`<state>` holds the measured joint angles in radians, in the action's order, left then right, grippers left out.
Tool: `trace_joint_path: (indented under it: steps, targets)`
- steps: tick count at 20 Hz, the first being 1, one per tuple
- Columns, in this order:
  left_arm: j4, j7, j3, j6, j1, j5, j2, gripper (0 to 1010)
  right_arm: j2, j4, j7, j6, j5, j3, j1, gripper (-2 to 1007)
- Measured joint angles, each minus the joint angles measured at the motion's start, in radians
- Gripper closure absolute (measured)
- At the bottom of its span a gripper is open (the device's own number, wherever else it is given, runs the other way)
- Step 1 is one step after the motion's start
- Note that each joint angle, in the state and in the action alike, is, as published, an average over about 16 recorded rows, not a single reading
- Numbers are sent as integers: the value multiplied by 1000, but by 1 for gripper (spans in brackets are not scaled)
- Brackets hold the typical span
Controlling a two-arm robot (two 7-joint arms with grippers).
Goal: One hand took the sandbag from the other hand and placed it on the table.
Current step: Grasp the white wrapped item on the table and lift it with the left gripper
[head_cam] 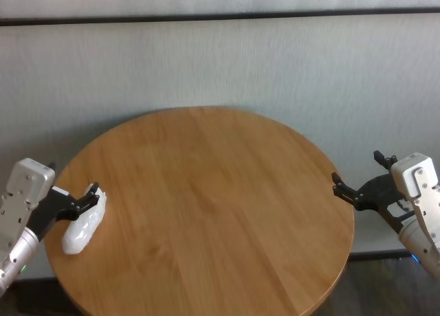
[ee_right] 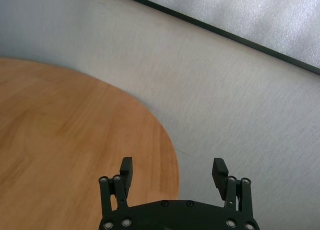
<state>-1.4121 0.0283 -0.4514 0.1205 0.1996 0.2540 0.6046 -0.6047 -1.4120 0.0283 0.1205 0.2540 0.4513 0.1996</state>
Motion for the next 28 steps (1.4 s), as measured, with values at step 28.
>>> trace_joint_path:
  steps: [28]
  targets:
    - [0, 0, 0, 0, 0, 0, 0, 10, 0, 0, 0, 0, 0, 0, 0, 3]
